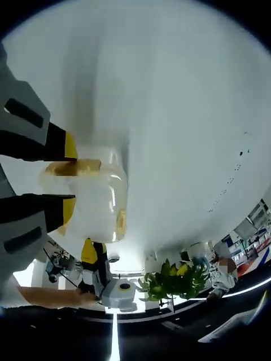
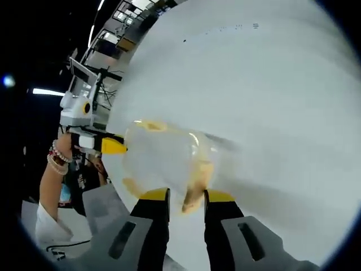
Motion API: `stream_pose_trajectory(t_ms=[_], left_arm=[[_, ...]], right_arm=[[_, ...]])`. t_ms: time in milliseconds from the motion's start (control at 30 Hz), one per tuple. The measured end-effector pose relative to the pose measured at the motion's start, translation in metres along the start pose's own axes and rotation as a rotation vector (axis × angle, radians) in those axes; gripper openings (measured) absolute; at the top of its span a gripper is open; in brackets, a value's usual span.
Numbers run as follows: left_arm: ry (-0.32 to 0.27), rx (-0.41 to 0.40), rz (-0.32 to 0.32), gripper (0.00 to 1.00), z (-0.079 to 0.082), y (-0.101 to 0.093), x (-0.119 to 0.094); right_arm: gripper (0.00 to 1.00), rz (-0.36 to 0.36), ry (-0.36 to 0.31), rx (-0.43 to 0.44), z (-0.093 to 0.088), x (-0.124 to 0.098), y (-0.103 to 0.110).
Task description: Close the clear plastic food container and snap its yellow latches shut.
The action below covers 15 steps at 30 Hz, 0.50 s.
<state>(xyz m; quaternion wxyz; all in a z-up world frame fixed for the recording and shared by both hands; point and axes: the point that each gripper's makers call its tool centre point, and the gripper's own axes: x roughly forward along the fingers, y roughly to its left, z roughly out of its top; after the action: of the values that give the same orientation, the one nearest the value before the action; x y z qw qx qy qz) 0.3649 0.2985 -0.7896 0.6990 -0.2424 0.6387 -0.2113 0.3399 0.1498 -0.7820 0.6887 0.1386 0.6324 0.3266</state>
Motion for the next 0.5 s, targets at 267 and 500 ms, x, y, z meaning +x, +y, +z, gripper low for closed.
stream_pose_trajectory(t_ms=[267, 500], left_arm=[[0.003, 0.020, -0.007, 0.14, -0.0007, -0.0013, 0.0014], [-0.007, 0.009, -0.015, 0.14, -0.0020, -0.0001, 0.0009]], right_arm=[[0.18, 0.009, -0.002, 0.003, 0.0012, -0.0005, -0.0016], [0.16, 0.046, -0.022, 0.028, 0.0026, -0.0001, -0.0033]])
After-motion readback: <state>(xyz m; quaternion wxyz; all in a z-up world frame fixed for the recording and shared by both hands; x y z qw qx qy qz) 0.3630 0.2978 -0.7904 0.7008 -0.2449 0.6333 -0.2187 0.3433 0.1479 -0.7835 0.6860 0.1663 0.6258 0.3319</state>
